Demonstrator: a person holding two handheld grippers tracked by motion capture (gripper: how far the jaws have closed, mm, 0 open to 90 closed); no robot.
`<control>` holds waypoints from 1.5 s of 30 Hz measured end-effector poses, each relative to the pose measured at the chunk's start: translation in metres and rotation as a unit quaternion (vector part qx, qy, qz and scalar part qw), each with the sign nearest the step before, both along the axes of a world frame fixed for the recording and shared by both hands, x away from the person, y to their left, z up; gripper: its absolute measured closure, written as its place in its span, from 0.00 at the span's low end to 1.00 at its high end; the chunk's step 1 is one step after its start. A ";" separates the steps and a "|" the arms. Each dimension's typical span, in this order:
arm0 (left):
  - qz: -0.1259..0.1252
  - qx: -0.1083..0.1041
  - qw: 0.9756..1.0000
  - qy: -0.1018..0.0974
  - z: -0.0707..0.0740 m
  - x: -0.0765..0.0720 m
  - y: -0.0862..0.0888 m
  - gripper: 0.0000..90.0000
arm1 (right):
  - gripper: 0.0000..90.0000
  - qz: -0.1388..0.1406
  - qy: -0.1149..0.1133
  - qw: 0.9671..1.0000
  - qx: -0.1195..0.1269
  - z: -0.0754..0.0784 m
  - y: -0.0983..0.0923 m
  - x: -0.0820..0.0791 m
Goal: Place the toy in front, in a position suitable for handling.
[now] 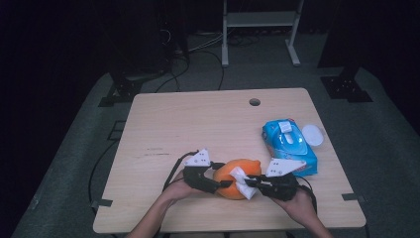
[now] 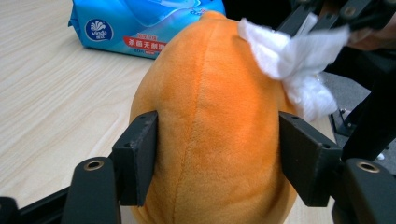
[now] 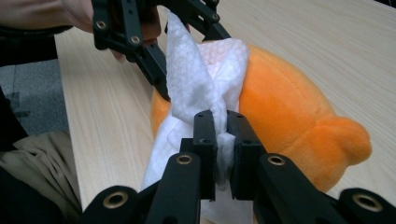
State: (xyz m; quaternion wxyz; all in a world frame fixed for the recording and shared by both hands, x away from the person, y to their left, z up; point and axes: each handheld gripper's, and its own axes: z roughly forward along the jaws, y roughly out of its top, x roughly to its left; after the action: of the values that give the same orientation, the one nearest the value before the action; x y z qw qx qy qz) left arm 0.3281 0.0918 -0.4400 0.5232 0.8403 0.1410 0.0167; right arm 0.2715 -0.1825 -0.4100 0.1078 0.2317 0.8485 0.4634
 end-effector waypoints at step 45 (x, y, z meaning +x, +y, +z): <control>-0.037 0.011 0.998 -0.052 -0.002 -0.006 -0.005 0.37 | 0.81 -0.060 -0.100 0.991 -0.060 0.020 -0.019 0.008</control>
State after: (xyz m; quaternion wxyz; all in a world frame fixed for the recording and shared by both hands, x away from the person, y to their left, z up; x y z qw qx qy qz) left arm 0.3225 0.0872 -0.4418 0.5211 0.8484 0.0823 0.0431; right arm 0.2797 -0.2015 -0.3897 0.2332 0.2282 0.8443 0.4252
